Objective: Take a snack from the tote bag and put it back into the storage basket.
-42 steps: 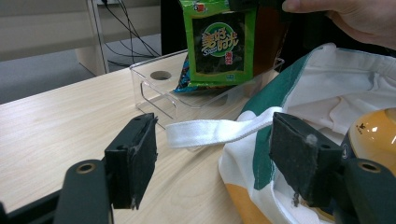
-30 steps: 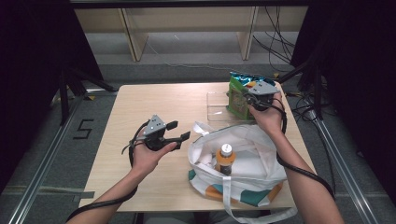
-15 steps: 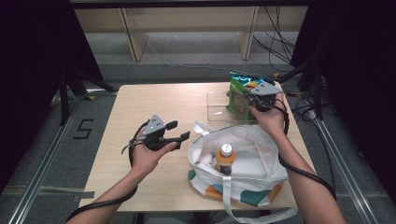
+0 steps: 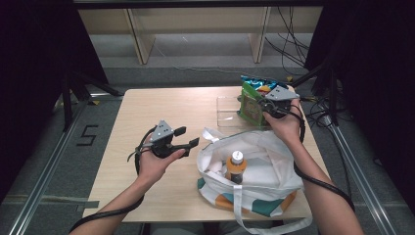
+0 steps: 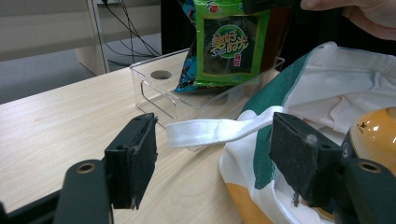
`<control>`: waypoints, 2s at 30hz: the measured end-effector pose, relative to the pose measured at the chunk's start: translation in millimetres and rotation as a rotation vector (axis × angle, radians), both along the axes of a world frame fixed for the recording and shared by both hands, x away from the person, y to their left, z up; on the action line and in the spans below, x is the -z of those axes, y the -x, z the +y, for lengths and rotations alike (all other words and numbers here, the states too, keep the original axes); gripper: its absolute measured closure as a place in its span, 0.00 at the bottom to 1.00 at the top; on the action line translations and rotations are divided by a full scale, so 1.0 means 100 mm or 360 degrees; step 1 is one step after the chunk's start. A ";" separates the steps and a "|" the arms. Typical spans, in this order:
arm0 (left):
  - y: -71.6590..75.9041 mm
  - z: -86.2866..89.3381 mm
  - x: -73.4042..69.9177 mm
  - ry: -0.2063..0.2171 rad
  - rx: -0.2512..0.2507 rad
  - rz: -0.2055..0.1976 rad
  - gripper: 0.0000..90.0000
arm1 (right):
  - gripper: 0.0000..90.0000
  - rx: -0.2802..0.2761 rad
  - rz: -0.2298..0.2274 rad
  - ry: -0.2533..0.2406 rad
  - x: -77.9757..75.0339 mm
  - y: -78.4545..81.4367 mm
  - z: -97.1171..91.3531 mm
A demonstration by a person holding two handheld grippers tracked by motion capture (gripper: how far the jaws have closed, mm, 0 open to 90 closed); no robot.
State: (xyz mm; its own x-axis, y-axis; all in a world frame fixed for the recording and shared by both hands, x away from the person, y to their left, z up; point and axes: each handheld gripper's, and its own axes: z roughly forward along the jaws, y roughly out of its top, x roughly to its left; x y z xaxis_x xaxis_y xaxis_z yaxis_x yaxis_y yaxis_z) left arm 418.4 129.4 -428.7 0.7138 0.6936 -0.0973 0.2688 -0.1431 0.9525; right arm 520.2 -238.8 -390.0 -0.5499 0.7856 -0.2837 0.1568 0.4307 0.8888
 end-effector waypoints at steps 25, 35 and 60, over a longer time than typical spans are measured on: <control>0.00 -0.01 0.01 -0.0001 0.0001 0.0011 0.35 | 0.98 -0.0038 0.0069 0.0021 0.01 0.03 -0.09; 0.00 -0.01 0.01 -0.0005 0.0003 0.0010 0.35 | 0.98 -0.0049 0.0094 0.0042 0.04 0.02 -0.13; 0.00 -0.01 0.01 -0.0008 0.0003 0.0014 0.35 | 0.97 -0.0050 0.0234 0.0056 0.15 0.03 -0.16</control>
State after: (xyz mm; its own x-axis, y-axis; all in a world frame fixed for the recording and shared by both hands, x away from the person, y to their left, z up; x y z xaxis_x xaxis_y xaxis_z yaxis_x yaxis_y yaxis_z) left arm 418.3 128.4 -429.9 0.7143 0.6927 -0.1000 0.2766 -0.1482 0.9495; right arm 517.0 -254.4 -404.9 -0.6117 0.7584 -0.2252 0.2702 0.4678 0.8415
